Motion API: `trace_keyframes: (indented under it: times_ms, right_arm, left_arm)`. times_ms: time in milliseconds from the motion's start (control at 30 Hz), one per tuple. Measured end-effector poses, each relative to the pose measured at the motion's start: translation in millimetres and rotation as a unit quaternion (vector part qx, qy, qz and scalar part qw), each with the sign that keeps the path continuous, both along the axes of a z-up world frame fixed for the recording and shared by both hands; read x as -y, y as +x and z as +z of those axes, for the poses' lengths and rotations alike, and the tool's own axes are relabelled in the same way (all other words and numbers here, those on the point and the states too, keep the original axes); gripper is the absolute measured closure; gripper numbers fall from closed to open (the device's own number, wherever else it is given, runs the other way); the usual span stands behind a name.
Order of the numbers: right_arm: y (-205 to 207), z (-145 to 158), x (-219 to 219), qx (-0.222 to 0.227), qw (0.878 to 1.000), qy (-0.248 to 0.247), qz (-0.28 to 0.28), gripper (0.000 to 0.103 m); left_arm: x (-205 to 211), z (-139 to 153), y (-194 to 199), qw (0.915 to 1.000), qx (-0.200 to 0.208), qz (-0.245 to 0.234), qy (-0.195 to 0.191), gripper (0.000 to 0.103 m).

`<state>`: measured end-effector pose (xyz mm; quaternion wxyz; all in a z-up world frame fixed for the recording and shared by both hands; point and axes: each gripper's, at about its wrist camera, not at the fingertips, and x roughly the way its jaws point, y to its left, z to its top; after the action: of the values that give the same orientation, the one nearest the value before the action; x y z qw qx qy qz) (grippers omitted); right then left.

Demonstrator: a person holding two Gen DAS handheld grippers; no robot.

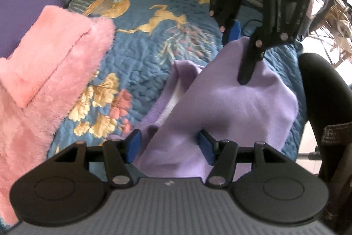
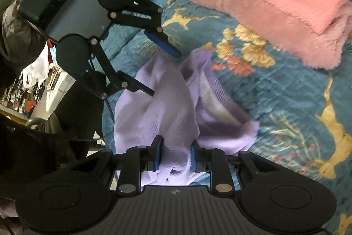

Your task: Fold clothes

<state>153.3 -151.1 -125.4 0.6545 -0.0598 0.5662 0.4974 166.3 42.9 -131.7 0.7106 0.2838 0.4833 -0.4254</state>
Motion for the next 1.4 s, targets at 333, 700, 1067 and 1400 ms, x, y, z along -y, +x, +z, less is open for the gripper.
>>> trace_keyframes:
  times_ms: [333,700,1067,1400]
  right_arm:
    - [23.4,-30.2,3.5,0.051,0.997,-0.024,-0.053,0.078]
    - [7.2,-38.3,12.8,0.119,0.98,-0.034,-0.155,0.062]
    - [-99.4,27.1,-3.4,0.33,0.941,-0.042,-0.064,0.057]
    - [-112.7,-19.9,-37.4,0.309,0.945,-0.093,0.06,0.053]
  left_arm:
    - [1.1,-28.6,35.8,0.998,0.008,0.063,0.0,0.04]
    - [-2.8,-29.2,30.3,0.9947,0.039,0.095,-0.01,0.035]
    - [-21.7,41.3,-67.3,0.9918,0.11,-0.026,-0.06,0.033]
    - [16.7,-16.1,-109.5,0.9772,0.08,-0.197,0.002,0.015]
